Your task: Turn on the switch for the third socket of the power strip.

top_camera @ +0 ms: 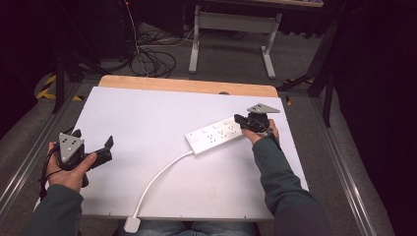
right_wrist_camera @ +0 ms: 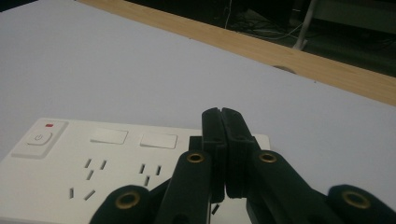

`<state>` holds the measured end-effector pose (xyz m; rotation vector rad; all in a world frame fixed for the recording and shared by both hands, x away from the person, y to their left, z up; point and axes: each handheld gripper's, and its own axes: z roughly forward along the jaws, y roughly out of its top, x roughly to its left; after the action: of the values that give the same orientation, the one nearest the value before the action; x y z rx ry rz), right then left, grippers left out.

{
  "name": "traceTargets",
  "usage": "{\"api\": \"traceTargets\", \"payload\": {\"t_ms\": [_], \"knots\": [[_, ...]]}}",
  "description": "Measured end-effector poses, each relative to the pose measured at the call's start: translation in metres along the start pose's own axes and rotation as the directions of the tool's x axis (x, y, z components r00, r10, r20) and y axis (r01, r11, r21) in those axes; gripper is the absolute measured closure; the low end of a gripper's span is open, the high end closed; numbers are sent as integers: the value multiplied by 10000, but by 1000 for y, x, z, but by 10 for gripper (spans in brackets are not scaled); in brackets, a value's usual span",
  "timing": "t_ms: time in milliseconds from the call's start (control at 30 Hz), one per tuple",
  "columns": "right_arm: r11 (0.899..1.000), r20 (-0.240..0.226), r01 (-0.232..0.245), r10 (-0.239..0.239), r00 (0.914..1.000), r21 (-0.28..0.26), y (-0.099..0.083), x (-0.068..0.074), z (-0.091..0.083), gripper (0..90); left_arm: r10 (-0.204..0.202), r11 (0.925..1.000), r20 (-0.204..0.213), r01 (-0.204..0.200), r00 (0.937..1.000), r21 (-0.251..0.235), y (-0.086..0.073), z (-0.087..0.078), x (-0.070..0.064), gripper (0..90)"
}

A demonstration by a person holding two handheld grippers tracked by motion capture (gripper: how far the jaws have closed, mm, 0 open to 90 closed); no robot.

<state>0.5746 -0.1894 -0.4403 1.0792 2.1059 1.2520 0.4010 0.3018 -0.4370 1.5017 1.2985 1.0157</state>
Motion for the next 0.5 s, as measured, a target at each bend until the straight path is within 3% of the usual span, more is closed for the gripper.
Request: {"api": "traceTargets", "payload": {"t_ms": [500], "knots": [[10000, -62, -24, 24, 10000, 80, 4, 2, 10, 895, 44, 10000, 52, -44, 10000, 4, 0, -1, -1, 32]]}}
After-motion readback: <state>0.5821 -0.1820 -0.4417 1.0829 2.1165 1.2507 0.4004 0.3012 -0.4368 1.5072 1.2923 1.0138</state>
